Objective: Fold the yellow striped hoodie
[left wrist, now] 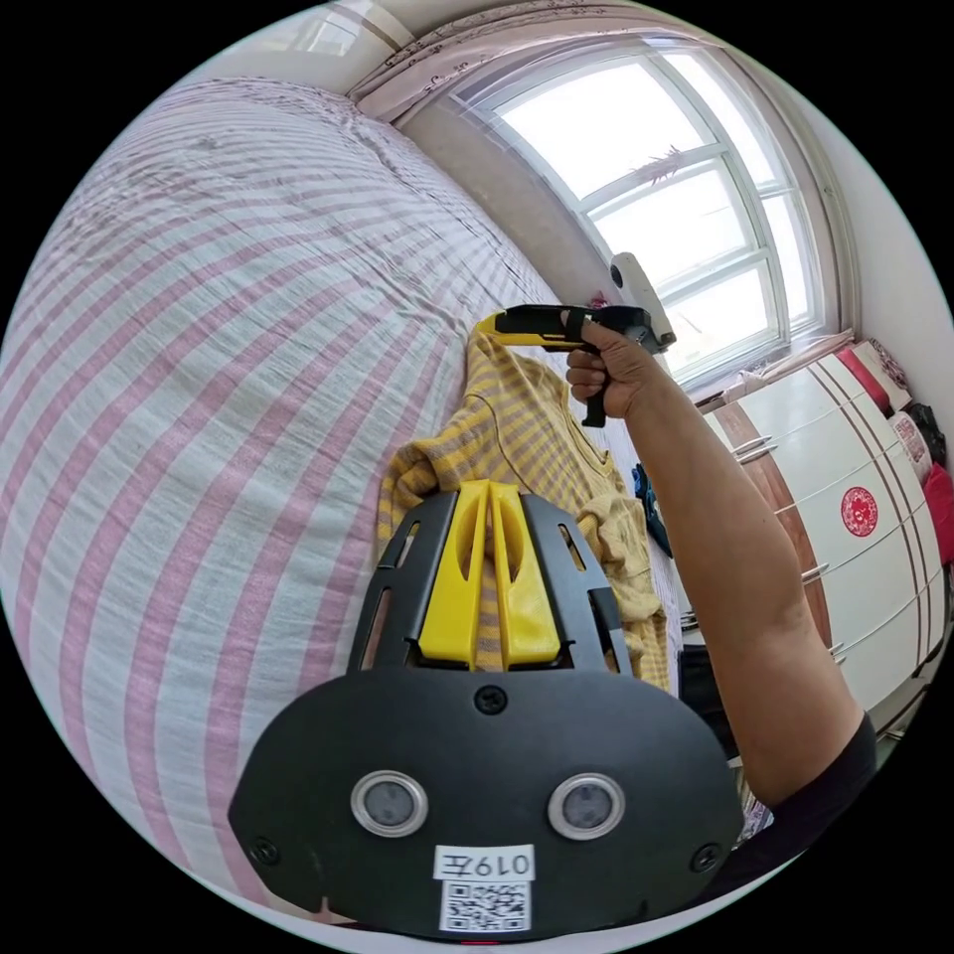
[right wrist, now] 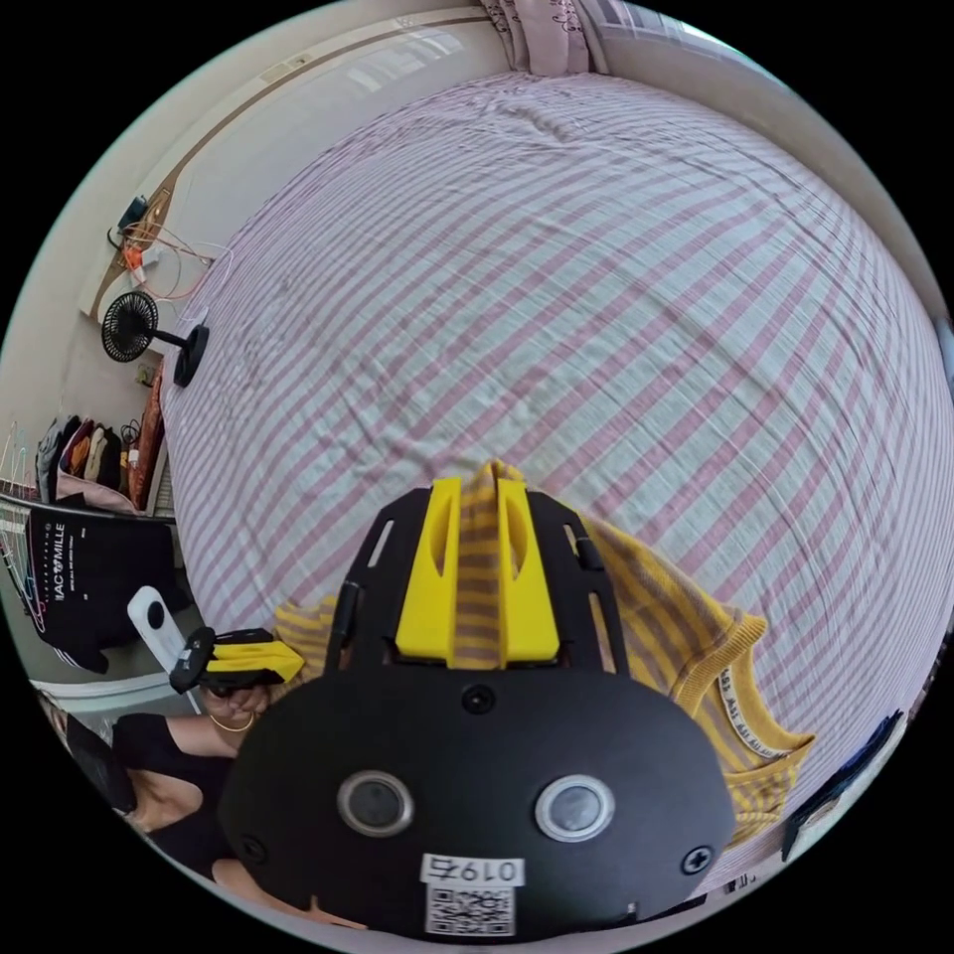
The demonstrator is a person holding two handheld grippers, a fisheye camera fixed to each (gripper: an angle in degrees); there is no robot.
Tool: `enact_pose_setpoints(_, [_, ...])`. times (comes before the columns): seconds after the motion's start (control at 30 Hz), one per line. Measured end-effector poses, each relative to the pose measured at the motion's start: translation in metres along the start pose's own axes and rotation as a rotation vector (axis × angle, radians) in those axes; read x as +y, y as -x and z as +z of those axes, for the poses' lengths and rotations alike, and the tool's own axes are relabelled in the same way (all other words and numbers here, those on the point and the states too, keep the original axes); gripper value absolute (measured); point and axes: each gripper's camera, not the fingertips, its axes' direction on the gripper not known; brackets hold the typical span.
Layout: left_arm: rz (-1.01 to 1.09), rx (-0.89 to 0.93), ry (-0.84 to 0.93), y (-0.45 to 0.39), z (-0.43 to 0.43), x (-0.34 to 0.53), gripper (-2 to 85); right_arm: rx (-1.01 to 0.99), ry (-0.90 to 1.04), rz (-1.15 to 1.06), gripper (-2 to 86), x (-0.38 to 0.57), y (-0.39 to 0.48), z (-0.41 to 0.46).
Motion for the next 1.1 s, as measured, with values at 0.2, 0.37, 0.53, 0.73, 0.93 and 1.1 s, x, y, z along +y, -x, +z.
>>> enact_pose_setpoints(0.2, [-0.031,0.010,0.017,0.007,0.001,0.004,1.0,0.031,-0.026,-0.002,-0.2,0.005,0.002,0.027])
enact_pose_setpoints(0.37, [-0.029,-0.007,0.024,0.008,0.001,0.008,1.0,0.028,-0.030,0.004,0.5,0.015,-0.005,0.051])
enact_pose_setpoints(0.53, [-0.034,0.002,0.027,0.011,-0.001,0.014,1.0,0.010,-0.043,-0.046,5.0,0.033,-0.008,0.056])
enact_pose_setpoints(0.73, [-0.018,0.014,0.021,0.011,-0.005,0.022,0.9,0.137,-0.144,-0.022,6.4,0.082,-0.046,0.030])
enact_pose_setpoints(0.93, [0.148,0.077,-0.151,-0.010,-0.029,0.038,0.8,0.171,-0.210,0.038,8.7,0.141,-0.095,0.049])
enact_pose_setpoints(1.1, [0.086,-0.006,-0.119,0.001,-0.027,0.044,0.9,0.139,-0.246,0.033,11.5,0.181,-0.122,0.075])
